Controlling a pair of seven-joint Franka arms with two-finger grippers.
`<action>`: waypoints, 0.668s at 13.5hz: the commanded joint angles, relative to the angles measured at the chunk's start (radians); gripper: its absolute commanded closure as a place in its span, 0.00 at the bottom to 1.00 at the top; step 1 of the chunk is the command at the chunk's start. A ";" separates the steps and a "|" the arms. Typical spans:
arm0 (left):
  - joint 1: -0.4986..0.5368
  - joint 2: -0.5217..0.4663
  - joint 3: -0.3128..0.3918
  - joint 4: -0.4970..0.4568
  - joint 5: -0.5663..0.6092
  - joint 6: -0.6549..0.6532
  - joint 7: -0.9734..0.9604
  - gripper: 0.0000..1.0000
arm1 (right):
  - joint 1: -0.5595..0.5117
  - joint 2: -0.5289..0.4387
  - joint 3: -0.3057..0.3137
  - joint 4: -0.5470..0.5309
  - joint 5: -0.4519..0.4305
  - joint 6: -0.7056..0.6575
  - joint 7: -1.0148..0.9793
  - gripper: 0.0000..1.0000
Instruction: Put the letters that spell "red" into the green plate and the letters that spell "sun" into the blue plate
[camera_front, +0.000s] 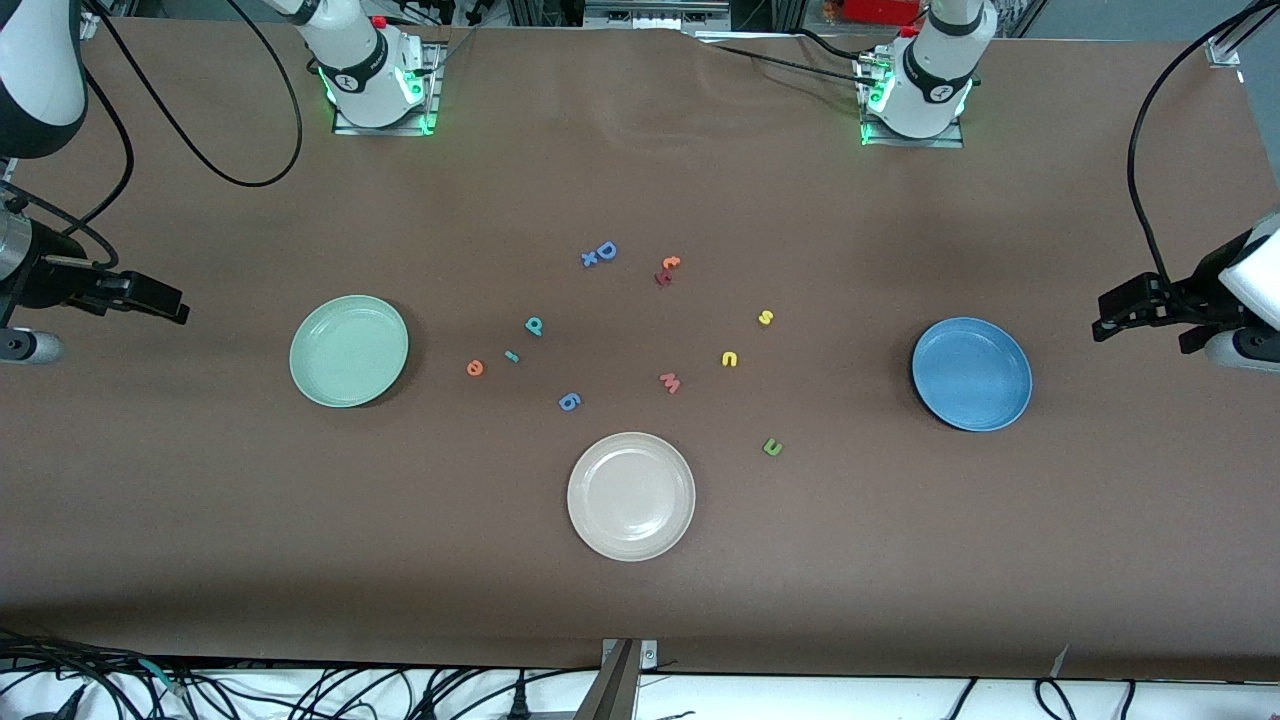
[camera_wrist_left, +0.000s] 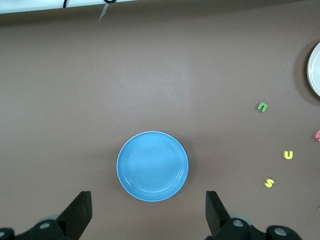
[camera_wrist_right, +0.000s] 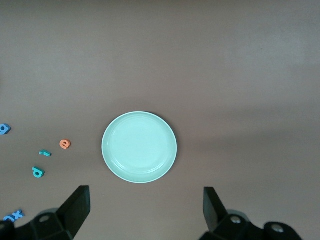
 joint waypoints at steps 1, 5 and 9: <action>0.009 -0.021 -0.001 -0.020 -0.018 -0.013 0.011 0.00 | 0.000 -0.013 0.002 -0.005 -0.008 -0.002 0.014 0.00; 0.012 -0.022 -0.001 -0.020 -0.018 -0.017 0.013 0.00 | 0.000 -0.013 0.002 -0.005 -0.008 -0.005 0.014 0.00; 0.012 -0.022 -0.003 -0.020 -0.020 -0.026 0.013 0.00 | 0.001 -0.013 0.002 -0.004 -0.008 -0.005 0.016 0.00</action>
